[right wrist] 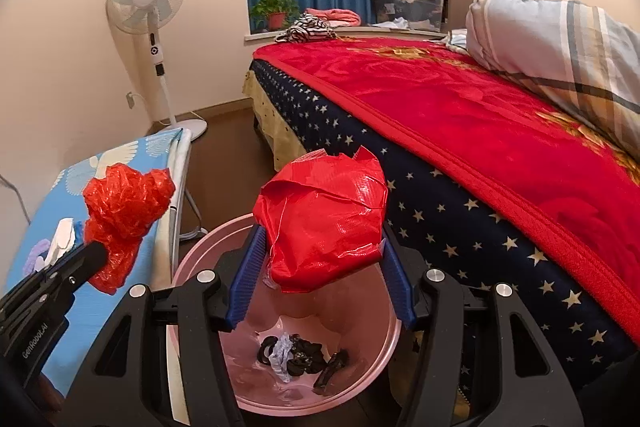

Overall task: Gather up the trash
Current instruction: 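Carry the red bag in right gripper while left carries orange bag over the pink bin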

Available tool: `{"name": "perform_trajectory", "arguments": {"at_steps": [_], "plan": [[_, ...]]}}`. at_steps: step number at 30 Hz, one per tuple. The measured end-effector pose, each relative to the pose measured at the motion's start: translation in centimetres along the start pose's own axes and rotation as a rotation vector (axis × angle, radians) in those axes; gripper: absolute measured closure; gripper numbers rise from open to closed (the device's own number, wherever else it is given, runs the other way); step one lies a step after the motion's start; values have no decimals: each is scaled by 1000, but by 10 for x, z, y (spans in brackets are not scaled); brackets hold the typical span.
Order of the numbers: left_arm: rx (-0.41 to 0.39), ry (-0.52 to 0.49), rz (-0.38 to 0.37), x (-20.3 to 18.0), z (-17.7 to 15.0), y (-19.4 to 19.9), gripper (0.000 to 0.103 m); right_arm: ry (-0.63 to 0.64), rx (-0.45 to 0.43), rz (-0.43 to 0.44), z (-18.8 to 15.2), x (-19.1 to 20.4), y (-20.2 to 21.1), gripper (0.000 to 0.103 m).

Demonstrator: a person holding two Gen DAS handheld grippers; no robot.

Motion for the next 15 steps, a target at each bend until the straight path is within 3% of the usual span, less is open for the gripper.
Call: {"name": "perform_trajectory", "arguments": {"at_steps": [15], "plan": [[48, 13, -55, -5, -6, -16, 95, -17, 12, -26, -1, -4, -5, 47]]}}
Point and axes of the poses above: each gripper's, at about its wrist camera, not at the fingertips, and y roughly against the way its jaws point, x to its left, z to its top, the point moved 3 cm from there along -y, roughly the way its jaws point, and after that the axes turned 11 degrees about y, right-handed, at the moved point
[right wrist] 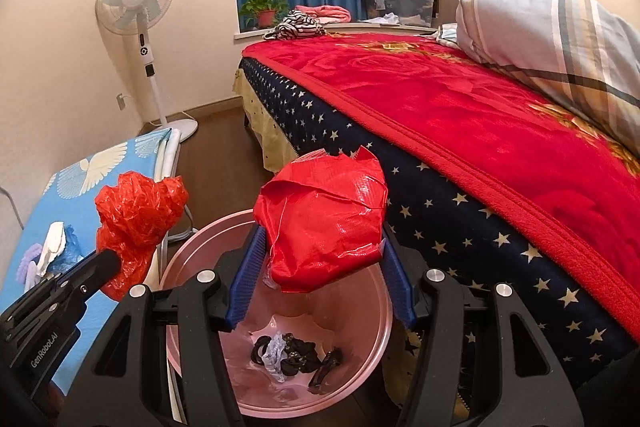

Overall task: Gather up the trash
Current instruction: 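Carry the red bag in right gripper while left carries orange bag over the pink bin, then open both grippers over the pink bin to drop both bags, then move both open grippers back over the remaining trash on the bed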

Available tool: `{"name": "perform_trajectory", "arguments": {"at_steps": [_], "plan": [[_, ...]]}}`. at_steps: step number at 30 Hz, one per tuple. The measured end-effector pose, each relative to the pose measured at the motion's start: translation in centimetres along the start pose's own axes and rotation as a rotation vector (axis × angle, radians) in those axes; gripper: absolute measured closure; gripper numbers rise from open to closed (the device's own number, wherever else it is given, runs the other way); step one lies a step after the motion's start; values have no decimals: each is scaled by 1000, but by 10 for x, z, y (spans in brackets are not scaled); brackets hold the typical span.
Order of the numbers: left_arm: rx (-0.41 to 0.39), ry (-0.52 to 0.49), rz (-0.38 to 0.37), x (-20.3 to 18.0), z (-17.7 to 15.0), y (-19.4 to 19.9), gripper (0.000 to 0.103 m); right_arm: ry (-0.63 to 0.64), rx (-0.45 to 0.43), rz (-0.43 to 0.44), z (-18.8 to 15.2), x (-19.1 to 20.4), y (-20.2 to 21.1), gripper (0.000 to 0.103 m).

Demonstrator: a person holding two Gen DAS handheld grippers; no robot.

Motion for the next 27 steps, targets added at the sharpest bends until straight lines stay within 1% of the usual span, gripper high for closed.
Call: {"name": "perform_trajectory", "arguments": {"at_steps": [8, 10, 11, 20, 27], "plan": [[12, 7, -14, 1, 0, -2, 94, -6, -6, -18, -1, -1, 3, 45], [23, 12, -21, 0, -1, -4, 88, -9, -5, -24, -2, -3, 3, 35], [31, 14, -21, 1, -2, -6, 82, -8, -7, -23, -2, -3, 4, 32], [-9, 11, 34, 8, 1, 7, 81, 19, -27, -7, -1, 2, 9, 32], [-48, 21, 89, 22, 7, 25, 81, 55, -53, 38, 0, 18, 14, 34]]}}
Point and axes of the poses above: each gripper's, at about its wrist camera, not at the fingertips, and y roughly against the way its jaws point, x to its left, z to its top, the point moved 3 cm from there along -y, roughly the way its jaws point, and after that the axes turned 11 degrees about y, right-handed, at the moved point
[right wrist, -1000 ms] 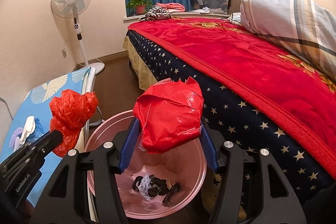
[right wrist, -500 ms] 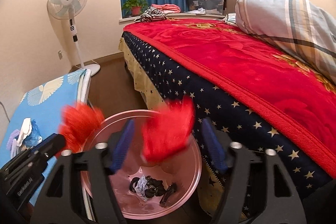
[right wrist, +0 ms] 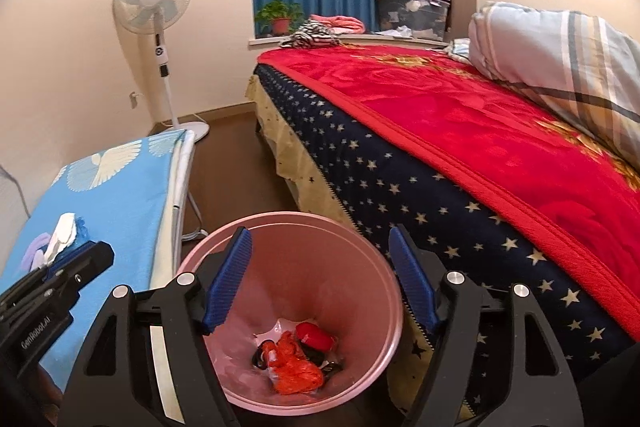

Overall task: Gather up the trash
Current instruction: 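Move both open grippers back over the remaining trash on the bed, then grasp the purple foam net with left gripper while right grasps blue plastic bag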

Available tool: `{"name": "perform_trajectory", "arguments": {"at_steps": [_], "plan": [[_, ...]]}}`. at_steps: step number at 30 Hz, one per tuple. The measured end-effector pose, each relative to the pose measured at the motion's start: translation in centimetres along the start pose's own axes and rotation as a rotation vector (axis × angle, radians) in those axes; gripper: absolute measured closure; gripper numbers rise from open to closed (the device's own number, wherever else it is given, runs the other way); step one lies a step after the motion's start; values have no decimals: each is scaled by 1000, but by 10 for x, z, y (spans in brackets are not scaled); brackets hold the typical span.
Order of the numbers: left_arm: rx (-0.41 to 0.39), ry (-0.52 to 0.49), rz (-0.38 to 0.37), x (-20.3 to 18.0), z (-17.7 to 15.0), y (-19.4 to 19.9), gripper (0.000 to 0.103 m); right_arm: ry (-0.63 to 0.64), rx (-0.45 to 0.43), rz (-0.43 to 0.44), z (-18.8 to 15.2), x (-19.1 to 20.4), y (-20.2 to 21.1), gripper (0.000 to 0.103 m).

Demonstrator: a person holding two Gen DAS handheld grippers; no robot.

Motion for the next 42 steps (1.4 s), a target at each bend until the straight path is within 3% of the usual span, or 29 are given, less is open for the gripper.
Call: {"name": "perform_trajectory", "arguments": {"at_steps": [7, 14, 23, 38, 41, 42], "plan": [[-56, 41, 102, 30, 9, 23, 81, 36, -24, 72, 3, 26, 2, 44], [-140, 111, 264, 70, 17, 51, 81, 52, -44, 186, 7, 59, 3, 58], [-205, 227, 469, 133, 20, 78, 81, 57, -33, 365, 10, 114, -9, 58], [-245, 323, 565, 180, 30, 77, 81, 96, 28, 599, 13, 199, -44, 58], [-226, 359, 548, 192, 32, 70, 60, 117, 31, 641, 15, 215, -49, 58], [-228, 368, 551, 194, 32, 69, 59, 126, 34, 652, 15, 221, -51, 58]]}}
Point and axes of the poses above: each gripper's, at about its wrist camera, not at the fingertips, and y roughly against the way its jaws point, x to its left, z to its top, the point moved 3 cm from there along -y, roughly the way its jaws point, and after that the axes turned 11 degrees about y, right-handed, at the moved point
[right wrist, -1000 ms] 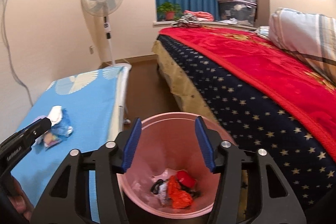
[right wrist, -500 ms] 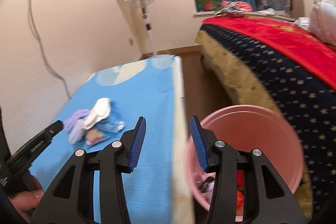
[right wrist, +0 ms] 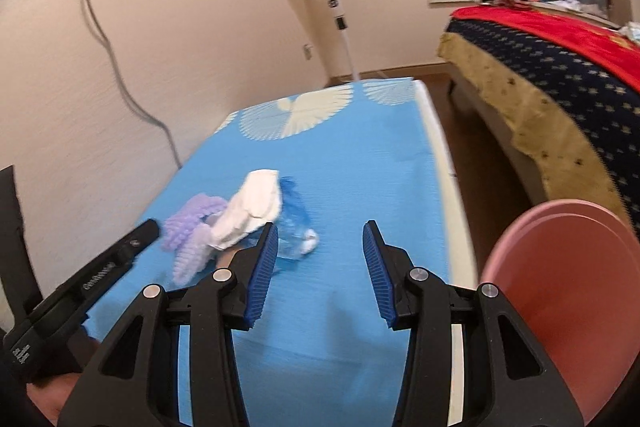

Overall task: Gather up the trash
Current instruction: 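Grasp the purple foam net with left gripper while right grasps blue plastic bag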

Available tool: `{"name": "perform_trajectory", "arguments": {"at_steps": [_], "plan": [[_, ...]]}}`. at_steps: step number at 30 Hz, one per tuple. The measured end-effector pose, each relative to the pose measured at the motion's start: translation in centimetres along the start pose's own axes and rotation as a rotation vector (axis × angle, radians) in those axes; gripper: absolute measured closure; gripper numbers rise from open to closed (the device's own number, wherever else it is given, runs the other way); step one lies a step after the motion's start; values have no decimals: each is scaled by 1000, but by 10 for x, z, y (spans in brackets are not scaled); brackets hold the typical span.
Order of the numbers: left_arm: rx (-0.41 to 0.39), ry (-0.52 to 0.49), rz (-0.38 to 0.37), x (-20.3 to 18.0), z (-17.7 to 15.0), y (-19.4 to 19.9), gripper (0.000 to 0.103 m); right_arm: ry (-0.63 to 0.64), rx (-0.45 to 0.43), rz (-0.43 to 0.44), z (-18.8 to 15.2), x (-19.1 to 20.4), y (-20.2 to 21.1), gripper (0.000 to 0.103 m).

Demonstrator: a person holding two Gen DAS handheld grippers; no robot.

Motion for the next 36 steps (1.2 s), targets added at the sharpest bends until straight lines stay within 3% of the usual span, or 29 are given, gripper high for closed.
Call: {"name": "perform_trajectory", "arguments": {"at_steps": [8, 16, 18, 19, 21, 24, 27, 36], "plan": [[15, 41, -14, 1, 6, -18, 58, 10, 36, 31, 4, 8, -27, 58], [81, 62, -7, 6, 4, -35, 58, -14, 129, 71, 3, 10, -67, 57], [101, 63, -9, 6, 3, -38, 65, 1, 160, 81, 0, 14, -75, 58], [107, 63, -15, 7, 2, -39, 71, 0, 162, 89, 0, 16, -76, 60], [116, 50, -15, 5, 1, -41, 81, 7, 173, 100, -2, 18, -78, 85], [134, 38, -28, 3, -2, -42, 95, 6, 175, 112, -4, 19, -77, 103], [127, 36, -24, 4, -1, -40, 103, 7, 155, 110, -2, 18, -67, 103], [82, 37, -27, 8, 6, -22, 103, -12, 118, 55, 6, 6, -39, 100]]}}
Point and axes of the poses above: each gripper's, at about its wrist camera, not at the fingertips, and y roughly against the way its jaws point, x to its left, z to its top, the point moved 3 cm from there along -y, roughly the way its jaws point, and after that the axes turned 11 degrees about y, right-handed, at the moved point
